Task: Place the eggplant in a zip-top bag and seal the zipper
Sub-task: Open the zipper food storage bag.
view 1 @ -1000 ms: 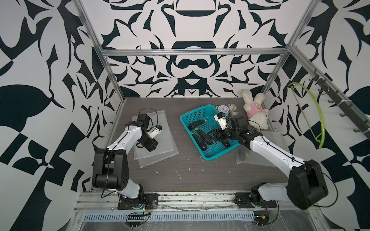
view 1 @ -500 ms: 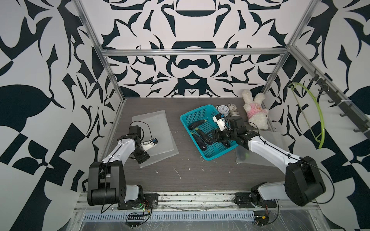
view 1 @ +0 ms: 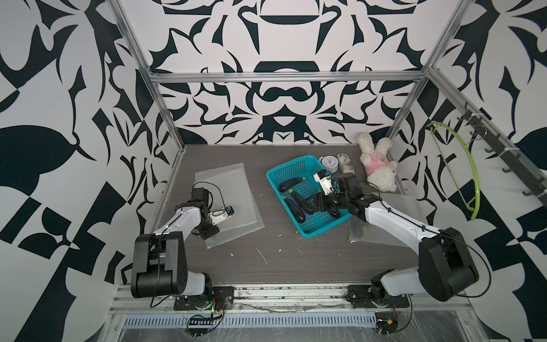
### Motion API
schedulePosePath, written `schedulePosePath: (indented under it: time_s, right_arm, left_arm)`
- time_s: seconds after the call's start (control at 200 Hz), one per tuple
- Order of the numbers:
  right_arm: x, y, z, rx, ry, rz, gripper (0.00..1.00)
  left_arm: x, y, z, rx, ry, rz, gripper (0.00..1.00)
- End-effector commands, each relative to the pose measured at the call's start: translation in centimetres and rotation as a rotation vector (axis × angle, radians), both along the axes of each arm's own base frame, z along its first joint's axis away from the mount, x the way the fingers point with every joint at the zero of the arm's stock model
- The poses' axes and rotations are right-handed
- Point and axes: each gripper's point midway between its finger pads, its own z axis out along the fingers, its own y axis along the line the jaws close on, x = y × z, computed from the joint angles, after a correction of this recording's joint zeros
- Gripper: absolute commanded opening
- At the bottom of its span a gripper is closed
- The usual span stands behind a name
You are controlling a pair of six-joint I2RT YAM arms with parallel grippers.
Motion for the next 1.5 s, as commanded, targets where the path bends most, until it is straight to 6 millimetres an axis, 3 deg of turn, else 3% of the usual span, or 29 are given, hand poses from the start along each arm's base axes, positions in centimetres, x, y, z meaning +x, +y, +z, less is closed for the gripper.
schedulePosePath:
  time_s: [0.0,0.09,0.39,0.44,0.475,0.73,0.925,1.13,1.275,1.495]
  right_arm:
    - [0.3,0.3,1.2,0.031,-0.029,0.007,0.64]
    - [0.3,0.4,1.0,0.033,-0.021,0.013,0.64]
    - [0.3,0.5,0.6,0.04,0.005,0.02,0.63]
    - [0.2,0.6,0.6,0.044,0.01,0.022,0.63]
    - [0.2,0.7,0.6,0.048,0.012,0.025,0.63]
    - [0.0,0.8,0.7,0.052,0.03,0.033,0.63]
    - [0.2,1.1,1.5,0.067,0.033,0.037,0.62]
    - [0.8,1.6,3.6,0.095,0.033,0.016,0.61]
    - [0.9,3.5,5.3,0.118,0.004,0.027,0.61]
    - [1.8,6.9,8.5,0.186,-0.06,-0.041,0.65]
  left_arm:
    - [0.8,-0.3,0.8,-0.022,-0.023,-0.004,0.41]
    - [0.9,-0.3,0.9,-0.025,-0.023,0.001,0.32]
    - [1.4,-0.5,0.7,-0.04,-0.02,0.017,0.19]
    - [1.4,-0.5,0.6,-0.035,-0.022,0.015,0.12]
    - [1.5,-0.5,0.5,-0.035,-0.023,0.015,0.0]
    - [1.9,-0.5,0.7,-0.022,-0.042,0.022,0.0]
    - [4.0,-1.1,3.3,-0.051,-0.087,0.133,0.0]
    - [8.3,-1.4,7.5,-0.065,-0.205,0.403,0.0]
    - [10.2,-2.3,9.9,-0.055,-0.221,0.537,0.0]
    - [10.5,-5.7,12.0,-0.079,-0.21,0.634,0.0]
